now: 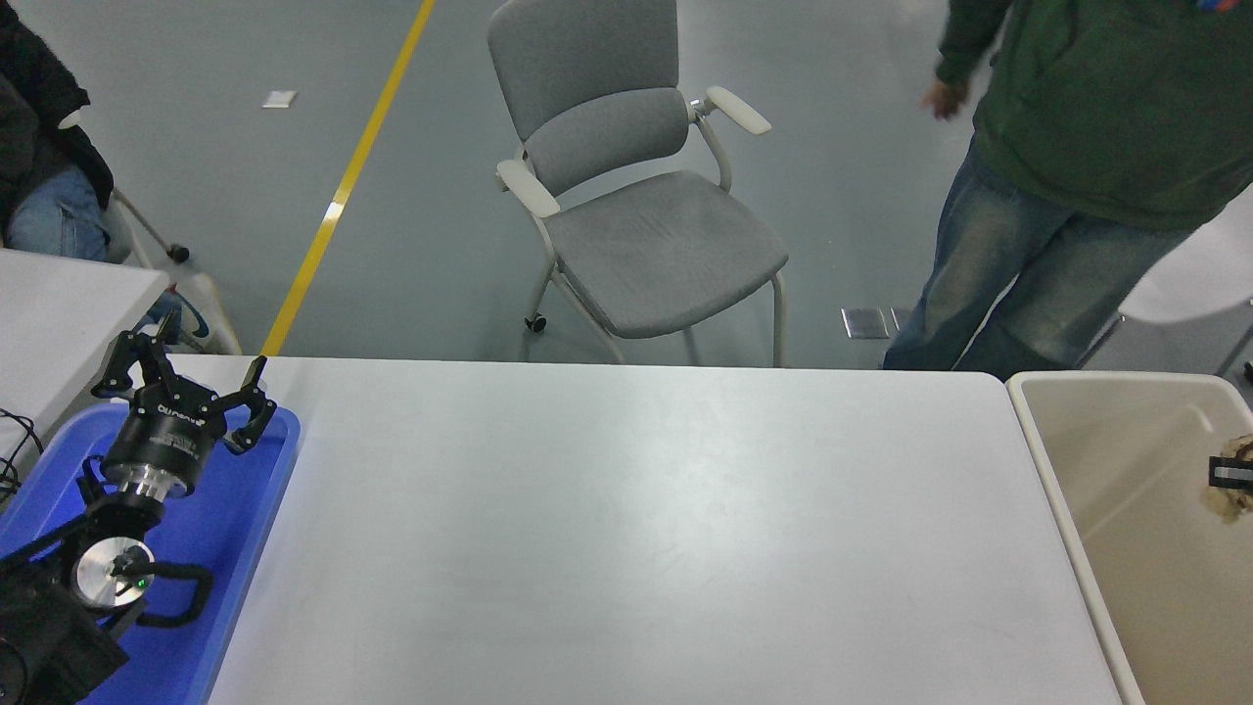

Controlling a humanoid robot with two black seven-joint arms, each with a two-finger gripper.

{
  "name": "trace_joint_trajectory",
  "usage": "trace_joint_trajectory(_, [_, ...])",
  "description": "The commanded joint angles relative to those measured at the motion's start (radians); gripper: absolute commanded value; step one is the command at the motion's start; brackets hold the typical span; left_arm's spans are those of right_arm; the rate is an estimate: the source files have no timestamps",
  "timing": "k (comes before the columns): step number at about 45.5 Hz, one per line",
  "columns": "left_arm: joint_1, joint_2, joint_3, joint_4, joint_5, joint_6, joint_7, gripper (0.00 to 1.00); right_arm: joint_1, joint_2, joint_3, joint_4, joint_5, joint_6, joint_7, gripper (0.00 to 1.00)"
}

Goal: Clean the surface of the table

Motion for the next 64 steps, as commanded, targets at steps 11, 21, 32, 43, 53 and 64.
trace_joint_trajectory(11, [0.000, 0.000, 0.000, 0.000, 0.000, 0.000, -0.002, 1.00, -0.182, 0.280, -0.012, -0.467, 0.075, -0.020, 0.090, 0.00])
trace_joint_trajectory(21, [0.000, 0.000, 0.000, 0.000, 0.000, 0.000, -0.002, 1.00, -0.188, 0.326, -0.030, -0.526, 0.076, -0.049, 0.086, 0.00])
trace_joint_trajectory(32, [0.000, 0.000, 0.000, 0.000, 0.000, 0.000, -0.002, 1.00, -0.191, 0.326, -0.033, -0.527, 0.076, -0.064, 0.082, 0.00])
trace_joint_trajectory(43, [0.000, 0.000, 0.000, 0.000, 0.000, 0.000, -0.002, 1.00, -0.200, 0.326, -0.033, -0.527, 0.076, -0.081, 0.080, 0.00])
trace_joint_trajectory(53, [0.000, 0.000, 0.000, 0.000, 0.000, 0.000, -0.002, 1.00, -0.200, 0.326, -0.026, -0.531, 0.081, -0.081, 0.080, 0.25])
trace_joint_trajectory(64, [0.000, 0.000, 0.000, 0.000, 0.000, 0.000, -0.002, 1.00, -0.203, 0.326, -0.033, -0.531, 0.158, -0.080, 0.083, 1.00])
